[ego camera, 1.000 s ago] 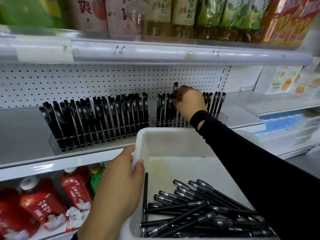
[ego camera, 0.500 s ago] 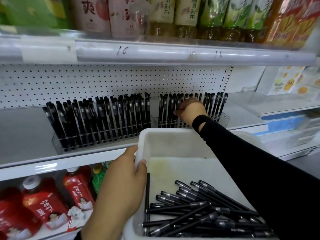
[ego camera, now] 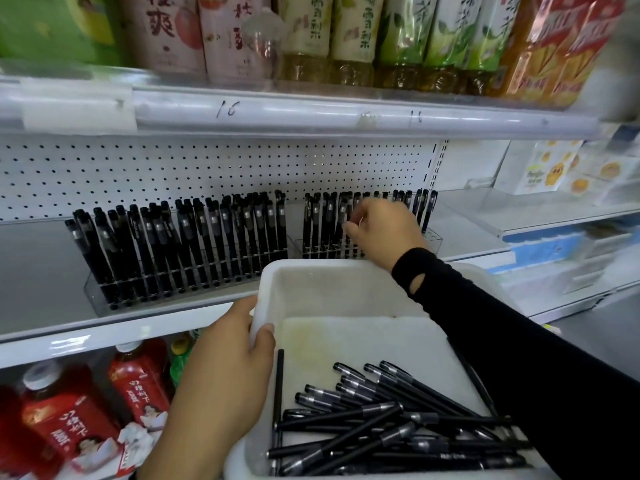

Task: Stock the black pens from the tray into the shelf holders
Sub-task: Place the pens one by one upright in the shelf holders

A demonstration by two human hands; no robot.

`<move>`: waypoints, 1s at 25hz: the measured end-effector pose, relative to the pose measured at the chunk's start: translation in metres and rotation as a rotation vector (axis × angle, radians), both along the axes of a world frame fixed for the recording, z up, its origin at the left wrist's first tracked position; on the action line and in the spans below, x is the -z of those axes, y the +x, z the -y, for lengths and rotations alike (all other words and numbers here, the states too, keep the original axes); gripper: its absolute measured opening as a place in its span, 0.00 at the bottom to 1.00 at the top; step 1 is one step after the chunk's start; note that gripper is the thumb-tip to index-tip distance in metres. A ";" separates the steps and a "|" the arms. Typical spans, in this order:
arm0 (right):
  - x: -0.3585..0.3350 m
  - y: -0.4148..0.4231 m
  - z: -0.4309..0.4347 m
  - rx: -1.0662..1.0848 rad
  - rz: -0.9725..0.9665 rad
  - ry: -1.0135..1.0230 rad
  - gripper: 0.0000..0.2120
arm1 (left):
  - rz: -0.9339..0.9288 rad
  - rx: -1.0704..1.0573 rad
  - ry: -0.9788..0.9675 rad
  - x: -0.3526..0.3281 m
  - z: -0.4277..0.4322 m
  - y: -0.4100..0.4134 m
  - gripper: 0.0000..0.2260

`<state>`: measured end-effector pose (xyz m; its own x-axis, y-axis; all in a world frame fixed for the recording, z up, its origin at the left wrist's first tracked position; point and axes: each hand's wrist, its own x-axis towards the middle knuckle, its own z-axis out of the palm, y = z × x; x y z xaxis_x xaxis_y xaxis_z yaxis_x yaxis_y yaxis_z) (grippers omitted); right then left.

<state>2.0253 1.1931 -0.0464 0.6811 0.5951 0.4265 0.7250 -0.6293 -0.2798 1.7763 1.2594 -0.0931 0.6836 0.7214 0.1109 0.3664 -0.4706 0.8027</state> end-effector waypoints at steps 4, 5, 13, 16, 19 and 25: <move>-0.022 -0.049 0.047 -0.343 -0.047 -0.156 0.18 | 0.005 -0.008 -0.015 0.000 -0.001 0.002 0.13; -0.020 -0.056 0.057 -0.423 -0.135 -0.237 0.17 | 0.004 -0.004 -0.017 0.000 -0.001 0.003 0.13; 0.035 -0.053 0.070 -0.329 -0.318 -0.893 0.24 | 0.043 -0.001 -0.006 0.000 0.002 0.002 0.16; 0.039 -0.055 0.067 -0.354 -0.333 -0.887 0.21 | 0.040 -0.004 -0.005 -0.001 0.002 0.002 0.15; 0.044 -0.057 0.066 -0.375 -0.415 -0.863 0.12 | 0.040 -0.003 0.002 -0.002 0.002 0.002 0.16; 0.031 -0.053 0.067 -0.419 -0.380 -0.607 0.07 | 0.039 -0.005 0.015 -0.001 0.002 0.001 0.16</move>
<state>1.9722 1.1257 -0.0770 0.3843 0.8842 -0.2654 0.8578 -0.4483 -0.2515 1.7775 1.2577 -0.0920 0.6747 0.7230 0.1486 0.3373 -0.4811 0.8092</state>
